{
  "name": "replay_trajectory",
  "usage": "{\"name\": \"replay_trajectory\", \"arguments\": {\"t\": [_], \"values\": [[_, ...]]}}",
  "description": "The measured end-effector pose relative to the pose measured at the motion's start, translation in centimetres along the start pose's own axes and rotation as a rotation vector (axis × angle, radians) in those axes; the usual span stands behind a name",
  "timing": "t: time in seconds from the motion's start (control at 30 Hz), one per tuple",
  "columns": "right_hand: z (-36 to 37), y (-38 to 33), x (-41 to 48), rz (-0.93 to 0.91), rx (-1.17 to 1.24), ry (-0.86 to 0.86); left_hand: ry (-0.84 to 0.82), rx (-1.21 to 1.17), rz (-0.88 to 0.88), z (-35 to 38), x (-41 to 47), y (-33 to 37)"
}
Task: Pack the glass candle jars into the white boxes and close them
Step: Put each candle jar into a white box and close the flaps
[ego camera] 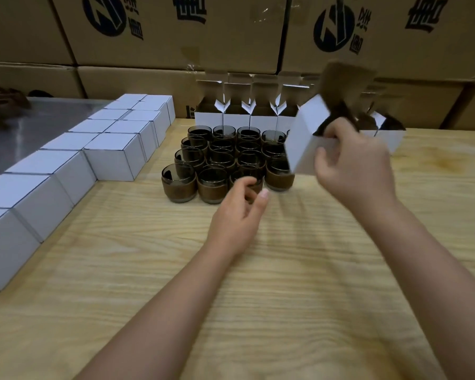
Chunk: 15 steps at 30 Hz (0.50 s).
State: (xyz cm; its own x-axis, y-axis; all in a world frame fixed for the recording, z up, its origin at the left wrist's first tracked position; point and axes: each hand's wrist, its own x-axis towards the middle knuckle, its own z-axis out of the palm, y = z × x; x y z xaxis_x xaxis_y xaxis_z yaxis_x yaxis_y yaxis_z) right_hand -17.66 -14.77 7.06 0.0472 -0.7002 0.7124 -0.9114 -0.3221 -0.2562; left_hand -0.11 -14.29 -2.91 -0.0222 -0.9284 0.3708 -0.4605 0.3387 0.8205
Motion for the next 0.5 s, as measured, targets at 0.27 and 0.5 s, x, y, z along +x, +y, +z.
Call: {"name": "replay_trajectory", "arguments": {"t": [0.27,0.5], "values": [[2.6,-4.0,-6.7,-0.08,-0.061,-0.157,-0.058,-0.106,0.101,-0.4,-0.5,0.0],[3.5,-4.0,-8.3,-0.098,0.017,-0.018,0.002,-0.071,0.065,0.0,-0.1,-0.5]]}}
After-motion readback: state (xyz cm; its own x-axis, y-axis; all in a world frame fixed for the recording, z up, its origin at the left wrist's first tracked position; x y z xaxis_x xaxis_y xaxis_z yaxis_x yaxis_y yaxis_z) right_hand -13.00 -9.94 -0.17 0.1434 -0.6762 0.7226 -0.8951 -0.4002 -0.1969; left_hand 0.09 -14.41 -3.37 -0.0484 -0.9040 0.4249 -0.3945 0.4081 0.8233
